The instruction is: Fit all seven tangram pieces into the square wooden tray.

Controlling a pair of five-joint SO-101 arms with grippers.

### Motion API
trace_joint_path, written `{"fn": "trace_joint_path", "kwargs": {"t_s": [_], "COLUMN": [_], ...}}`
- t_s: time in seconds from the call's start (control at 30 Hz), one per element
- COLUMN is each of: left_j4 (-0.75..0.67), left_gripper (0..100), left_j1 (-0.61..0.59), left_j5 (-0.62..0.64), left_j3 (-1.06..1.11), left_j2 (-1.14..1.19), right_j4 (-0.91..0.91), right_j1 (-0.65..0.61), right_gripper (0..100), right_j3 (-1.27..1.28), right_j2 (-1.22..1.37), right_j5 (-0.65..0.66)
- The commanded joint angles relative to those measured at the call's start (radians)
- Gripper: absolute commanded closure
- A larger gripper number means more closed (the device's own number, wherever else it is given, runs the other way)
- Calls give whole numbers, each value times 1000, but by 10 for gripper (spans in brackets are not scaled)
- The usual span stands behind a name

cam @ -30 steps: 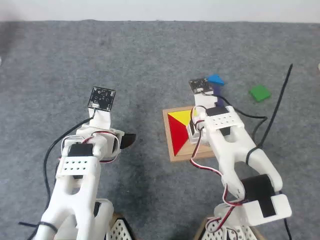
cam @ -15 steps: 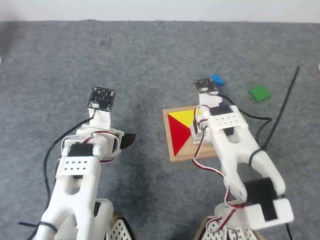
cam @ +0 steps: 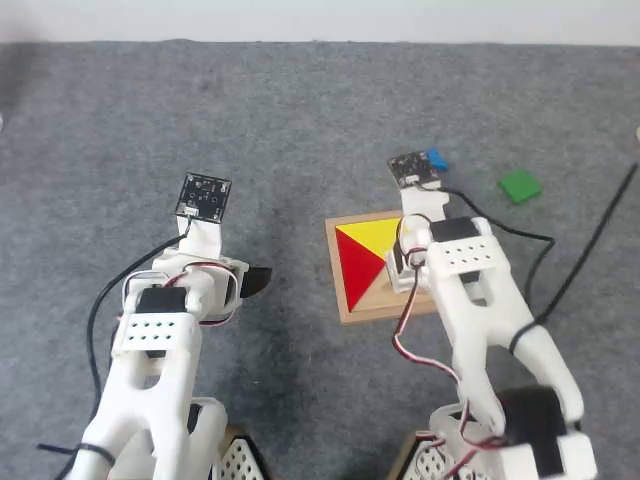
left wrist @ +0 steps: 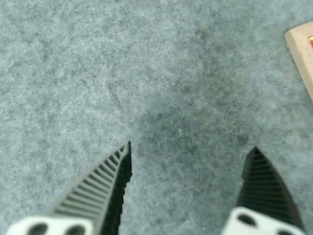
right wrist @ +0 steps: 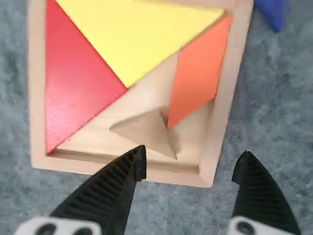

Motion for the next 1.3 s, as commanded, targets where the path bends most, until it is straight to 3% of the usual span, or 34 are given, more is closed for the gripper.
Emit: {"fn": "trace_joint_path", "kwargs": {"t_s": [0.0, 0.43, 0.77, 1.27], "left_j4": [-18, -18, -18, -20], "left_gripper": [654, 654, 654, 654], "left_j1": [-3, 0, -2, 0], "left_j5": [-9, -9, -9, -9], "left_j3": [-4, -4, -4, -4], "left_j2": [-25, -25, -25, -25], "right_j4": [-39, -203, -193, -130], "right_j1": [5, -21, -113, -74], "right_gripper": [699, 699, 699, 699], "right_j3": [-20, -15, -8, 21], "right_j2": [35, 70, 71, 71], "right_j5": [12, -55, -44, -26]}}
